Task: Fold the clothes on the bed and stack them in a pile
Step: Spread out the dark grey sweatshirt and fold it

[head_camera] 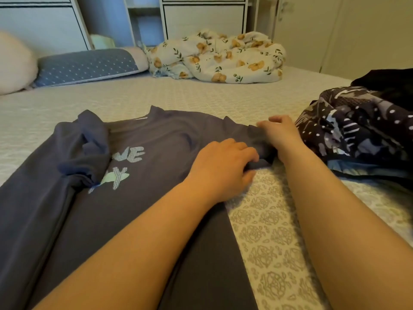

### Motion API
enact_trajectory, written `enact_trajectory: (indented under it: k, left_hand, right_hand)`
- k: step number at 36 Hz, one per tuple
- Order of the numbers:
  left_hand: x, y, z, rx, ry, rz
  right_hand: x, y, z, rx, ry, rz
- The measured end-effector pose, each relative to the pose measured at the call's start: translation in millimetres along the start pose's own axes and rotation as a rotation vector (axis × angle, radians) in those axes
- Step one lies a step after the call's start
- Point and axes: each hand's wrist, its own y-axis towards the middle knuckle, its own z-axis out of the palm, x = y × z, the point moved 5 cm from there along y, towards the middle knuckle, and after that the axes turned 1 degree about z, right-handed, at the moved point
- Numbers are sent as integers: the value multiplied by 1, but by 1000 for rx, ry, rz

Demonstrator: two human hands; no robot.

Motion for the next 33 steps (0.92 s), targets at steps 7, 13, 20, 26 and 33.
enact_trajectory:
  k: [7, 13, 20, 26, 33]
  left_hand:
    - [28, 7, 19, 48, -49, -348]
    - [16, 11, 19, 52, -105, -152]
    - [24, 8, 26, 122, -222, -337]
    - [14, 8, 15, -33, -116, -292]
    - [-15, -2, 15, 150, -467, -19]
  right_hand:
    - [-6, 2, 1, -42, -136, -29]
    - [5, -5, 7, -18, -94, -128]
    - [17, -8, -5, -171, 54, -229]
    - [5, 3, 1, -42, -57, -124]
    - [10, 2, -8, 62, -295, -98]
